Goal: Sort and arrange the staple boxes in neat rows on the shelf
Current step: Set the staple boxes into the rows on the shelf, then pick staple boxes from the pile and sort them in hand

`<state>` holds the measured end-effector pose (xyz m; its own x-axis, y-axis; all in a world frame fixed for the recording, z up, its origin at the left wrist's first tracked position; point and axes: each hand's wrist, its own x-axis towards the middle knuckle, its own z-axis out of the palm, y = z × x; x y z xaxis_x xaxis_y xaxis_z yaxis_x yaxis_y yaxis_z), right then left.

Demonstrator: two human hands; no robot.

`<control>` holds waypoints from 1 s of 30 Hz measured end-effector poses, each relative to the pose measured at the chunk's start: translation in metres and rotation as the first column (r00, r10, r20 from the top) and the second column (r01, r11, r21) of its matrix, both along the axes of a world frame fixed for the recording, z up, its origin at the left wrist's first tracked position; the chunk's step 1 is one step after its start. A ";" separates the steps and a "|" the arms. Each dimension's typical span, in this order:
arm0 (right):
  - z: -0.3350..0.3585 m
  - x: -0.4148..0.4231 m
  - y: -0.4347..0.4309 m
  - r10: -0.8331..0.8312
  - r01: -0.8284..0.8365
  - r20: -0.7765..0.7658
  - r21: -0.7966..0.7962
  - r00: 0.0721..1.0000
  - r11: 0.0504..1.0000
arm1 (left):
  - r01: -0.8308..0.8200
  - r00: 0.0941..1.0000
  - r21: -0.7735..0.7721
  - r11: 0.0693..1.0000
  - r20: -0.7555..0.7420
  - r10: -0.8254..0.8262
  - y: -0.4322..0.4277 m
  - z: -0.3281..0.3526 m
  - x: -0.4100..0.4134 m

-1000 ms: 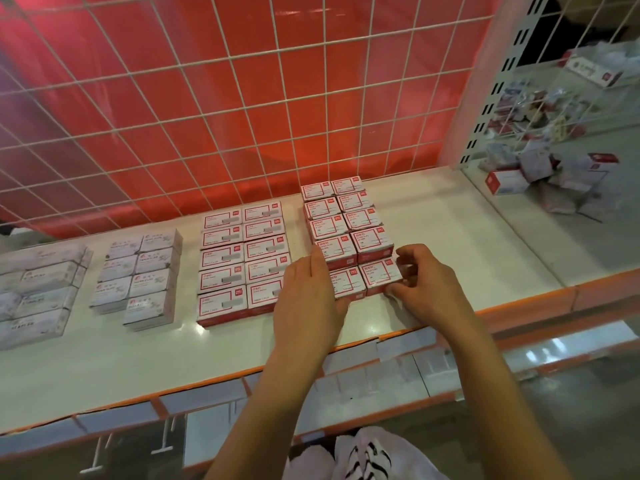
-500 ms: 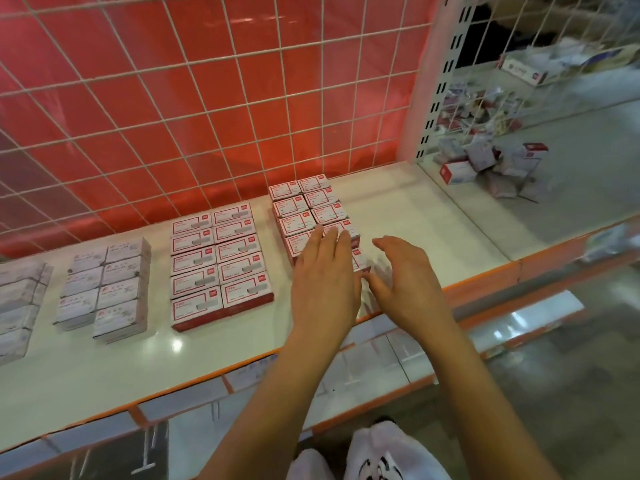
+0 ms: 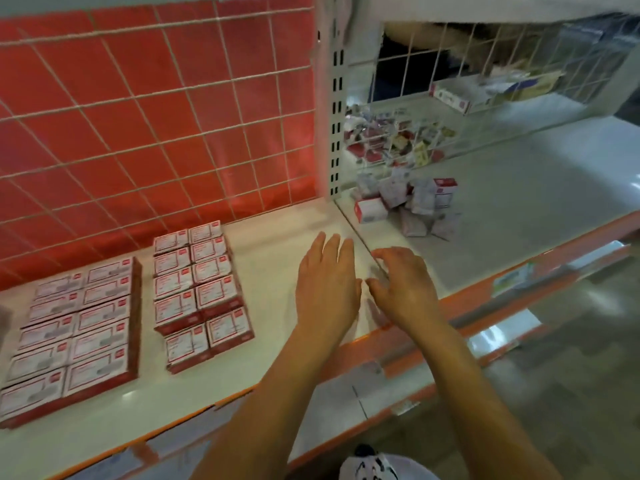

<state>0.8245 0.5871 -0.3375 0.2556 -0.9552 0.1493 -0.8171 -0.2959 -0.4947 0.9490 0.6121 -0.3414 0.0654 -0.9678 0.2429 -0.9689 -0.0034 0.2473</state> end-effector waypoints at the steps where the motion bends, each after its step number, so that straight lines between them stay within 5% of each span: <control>1: -0.001 -0.009 -0.008 -0.017 0.017 -0.002 0.008 1.000 1.000 | 0.000 1.000 0.024 1.000 -0.004 0.000 -0.009 -0.002 -0.007; 16: 0.001 -0.058 -0.125 -0.334 0.337 0.106 -0.012 0.936 0.941 | -0.138 0.989 0.197 0.971 -0.029 0.146 -0.133 0.007 -0.041; 24: 0.001 -0.062 -0.147 -0.102 0.106 -0.088 0.045 0.991 0.993 | -0.089 0.988 0.238 0.967 -0.098 0.115 -0.151 -0.004 -0.034; 30: 0.003 -0.066 -0.150 -0.064 0.062 -0.029 -0.049 0.998 0.997 | -0.164 0.967 0.230 0.959 -0.156 0.203 -0.149 -0.006 -0.028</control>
<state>0.7580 0.4374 -0.3347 0.2001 -0.9615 0.1883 -0.8492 -0.2661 -0.4562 0.9213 0.4635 -0.3474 0.2697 -0.9629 0.0004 -0.8877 -0.2485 0.3876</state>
